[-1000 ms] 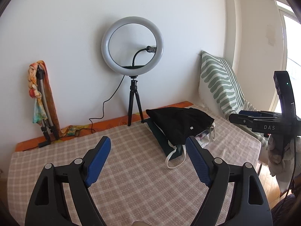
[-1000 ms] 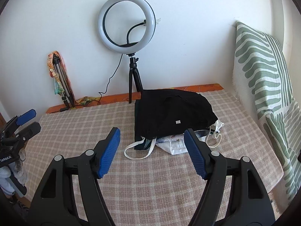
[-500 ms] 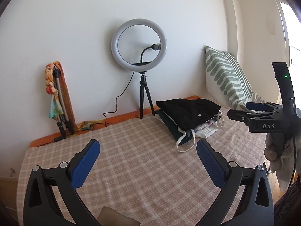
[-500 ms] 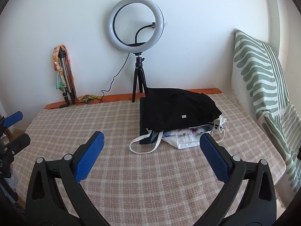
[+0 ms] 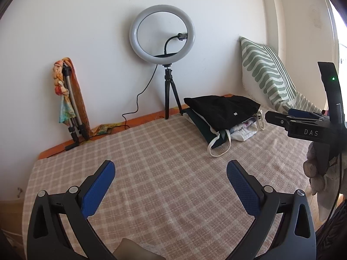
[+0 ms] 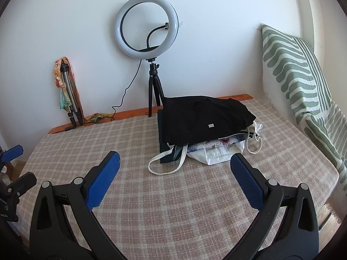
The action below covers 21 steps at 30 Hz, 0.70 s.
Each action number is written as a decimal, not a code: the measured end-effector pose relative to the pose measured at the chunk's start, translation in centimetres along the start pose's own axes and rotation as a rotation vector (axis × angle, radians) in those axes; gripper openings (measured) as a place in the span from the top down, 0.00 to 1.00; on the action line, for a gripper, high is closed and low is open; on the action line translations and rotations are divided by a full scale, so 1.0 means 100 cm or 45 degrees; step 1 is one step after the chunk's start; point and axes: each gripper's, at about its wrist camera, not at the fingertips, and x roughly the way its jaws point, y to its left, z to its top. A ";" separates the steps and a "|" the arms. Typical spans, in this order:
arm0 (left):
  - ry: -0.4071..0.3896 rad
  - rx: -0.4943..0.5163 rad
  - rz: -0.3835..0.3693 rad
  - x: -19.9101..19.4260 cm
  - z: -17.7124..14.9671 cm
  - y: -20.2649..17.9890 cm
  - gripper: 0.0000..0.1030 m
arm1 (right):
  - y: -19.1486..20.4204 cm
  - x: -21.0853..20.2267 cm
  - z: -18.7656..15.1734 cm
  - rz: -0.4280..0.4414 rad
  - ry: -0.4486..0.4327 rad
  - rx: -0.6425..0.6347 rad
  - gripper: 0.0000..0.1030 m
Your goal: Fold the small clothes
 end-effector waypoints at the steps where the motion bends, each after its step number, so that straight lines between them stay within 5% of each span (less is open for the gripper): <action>1: 0.000 0.003 0.008 0.001 -0.001 0.000 0.01 | -0.001 0.002 -0.001 0.003 0.002 0.004 0.00; 21: 0.006 0.001 0.006 0.001 -0.003 0.003 0.01 | 0.012 0.017 -0.005 0.004 0.010 -0.028 0.00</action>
